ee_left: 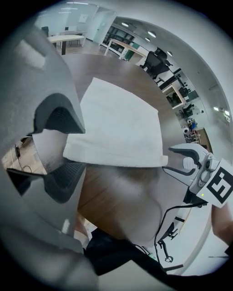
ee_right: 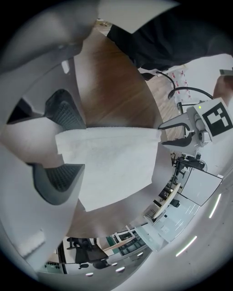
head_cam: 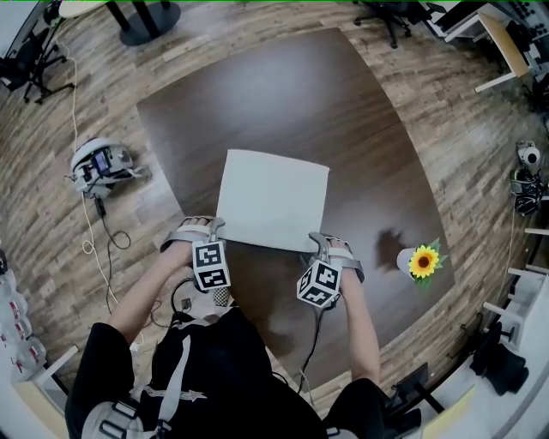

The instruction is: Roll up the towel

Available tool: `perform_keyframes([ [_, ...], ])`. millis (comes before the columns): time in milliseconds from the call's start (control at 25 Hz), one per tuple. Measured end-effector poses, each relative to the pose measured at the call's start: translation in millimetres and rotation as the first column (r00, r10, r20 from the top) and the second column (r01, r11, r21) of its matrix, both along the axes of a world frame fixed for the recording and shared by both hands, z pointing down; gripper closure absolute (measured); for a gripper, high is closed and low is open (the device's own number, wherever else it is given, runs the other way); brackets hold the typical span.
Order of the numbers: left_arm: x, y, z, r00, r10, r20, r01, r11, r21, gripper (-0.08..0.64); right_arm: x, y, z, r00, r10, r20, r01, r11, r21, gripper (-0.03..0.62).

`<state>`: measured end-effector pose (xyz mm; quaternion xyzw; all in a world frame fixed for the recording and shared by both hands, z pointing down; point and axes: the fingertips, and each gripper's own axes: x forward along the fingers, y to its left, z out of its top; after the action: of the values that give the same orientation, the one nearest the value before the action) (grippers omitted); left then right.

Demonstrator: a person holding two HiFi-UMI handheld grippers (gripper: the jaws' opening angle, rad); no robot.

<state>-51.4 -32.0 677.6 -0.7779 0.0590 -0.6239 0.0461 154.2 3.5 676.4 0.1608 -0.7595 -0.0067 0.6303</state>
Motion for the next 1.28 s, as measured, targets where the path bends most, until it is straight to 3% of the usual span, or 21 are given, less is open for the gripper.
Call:
perform_keyframes([
  [400,5,14,13,1.000,0.023,0.019,-0.023,1.000,-0.013,0.373,3,23,22,1.000,-0.010,-0.017,0.009,0.999,-0.043,0.414],
  [760,2,13,15,0.998,0.052,0.045,-0.053,0.998,0.034,0.497,8,24,30,0.998,-0.028,-0.057,0.026,0.999,-0.039,0.528],
  [920,2,13,13,0.997,0.059,0.043,-0.062,0.996,0.059,0.515,9,21,27,0.997,-0.037,-0.063,0.037,0.999,-0.003,0.555],
  [1280,-2,26,3,0.997,0.072,0.039,-0.074,0.995,0.072,0.522,7,35,17,0.996,-0.049,-0.078,0.052,0.998,0.031,0.565],
])
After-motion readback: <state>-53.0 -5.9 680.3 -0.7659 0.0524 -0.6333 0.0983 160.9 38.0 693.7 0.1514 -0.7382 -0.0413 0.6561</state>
